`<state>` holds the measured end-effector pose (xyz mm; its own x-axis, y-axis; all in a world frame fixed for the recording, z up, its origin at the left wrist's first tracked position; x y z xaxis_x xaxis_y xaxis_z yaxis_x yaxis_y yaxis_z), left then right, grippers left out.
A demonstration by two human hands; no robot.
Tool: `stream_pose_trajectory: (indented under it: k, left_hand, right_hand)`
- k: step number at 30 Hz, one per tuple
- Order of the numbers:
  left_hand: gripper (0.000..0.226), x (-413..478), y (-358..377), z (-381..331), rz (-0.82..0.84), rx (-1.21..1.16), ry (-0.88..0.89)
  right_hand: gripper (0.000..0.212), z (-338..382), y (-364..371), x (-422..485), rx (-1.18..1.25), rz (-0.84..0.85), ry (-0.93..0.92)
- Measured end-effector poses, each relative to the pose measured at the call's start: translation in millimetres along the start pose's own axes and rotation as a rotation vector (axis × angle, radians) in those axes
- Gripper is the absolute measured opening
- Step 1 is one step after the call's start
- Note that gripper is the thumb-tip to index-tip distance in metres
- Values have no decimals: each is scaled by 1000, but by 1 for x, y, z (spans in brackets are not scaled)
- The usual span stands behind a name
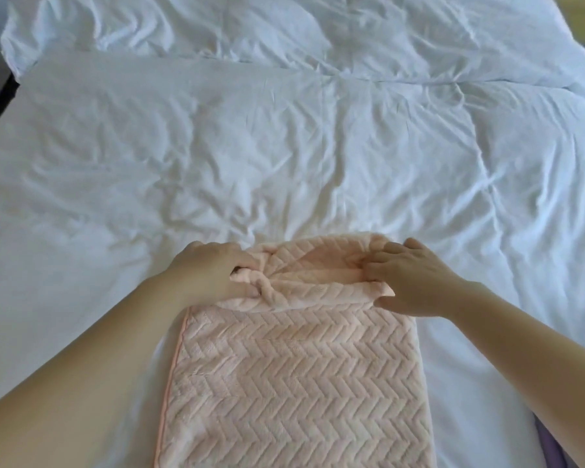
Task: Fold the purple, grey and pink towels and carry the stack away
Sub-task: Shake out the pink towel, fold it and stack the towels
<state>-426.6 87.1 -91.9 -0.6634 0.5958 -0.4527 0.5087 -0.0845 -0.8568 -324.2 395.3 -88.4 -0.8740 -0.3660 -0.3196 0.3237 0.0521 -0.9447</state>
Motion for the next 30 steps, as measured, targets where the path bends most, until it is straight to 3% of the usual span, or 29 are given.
stream_pose_trajectory:
  k: [2, 4, 6, 8, 12, 16, 18, 21, 24, 27, 30]
  left_hand:
    - [40, -6, 2, -3, -62, 25, 55]
    - [40, -9, -2, -9, -85, -128, 97]
    - [44, -13, -8, -12, -32, -327, 78]
    - [37, -16, -12, -12, 35, -375, 31]
    - [10, -8, -16, -3, -118, -231, -93]
    - [51, -3, -9, -2, -90, -57, -147]
    - [46, 2, -5, -2, -205, -17, -165]
    - [13, 16, -15, 13, -341, -275, -270]
    - [19, 18, -25, 37, -368, -807, -354]
    - [26, 12, -23, 47, -189, -1119, -380]
    - [30, 15, -28, 44, -32, -1128, -338]
  right_hand:
    - [39, -6, -2, -4, -19, 28, 45]
    - [42, -11, -8, -2, -60, 36, 73]
    - [41, -18, -14, 1, -110, 25, 81]
    - [37, -28, -19, 4, -153, 6, 79]
    - [31, -45, -24, 8, -223, 23, 70]
    - [38, -50, -24, 13, -196, 31, 63]
    - [37, -54, -24, 14, -176, 10, 56]
    - [31, -62, -23, 16, -164, 1, 79]
    - [37, -69, -23, 18, -146, 41, 138]
    - [39, -69, -19, 22, -95, 36, 161]
    - [35, -68, -18, 28, -51, 49, 179]
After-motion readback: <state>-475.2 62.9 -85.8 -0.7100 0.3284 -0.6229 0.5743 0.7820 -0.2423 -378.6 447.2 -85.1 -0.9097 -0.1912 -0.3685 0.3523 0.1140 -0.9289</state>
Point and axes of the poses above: each hand's wrist, its own x-axis towards the middle knuckle, its own y-axis out of the palm, z = x × y, the point moved 1 cm from there along x, towards the middle knuckle, and after that the axes turned 1 degree about x, right-handed, at the moved point
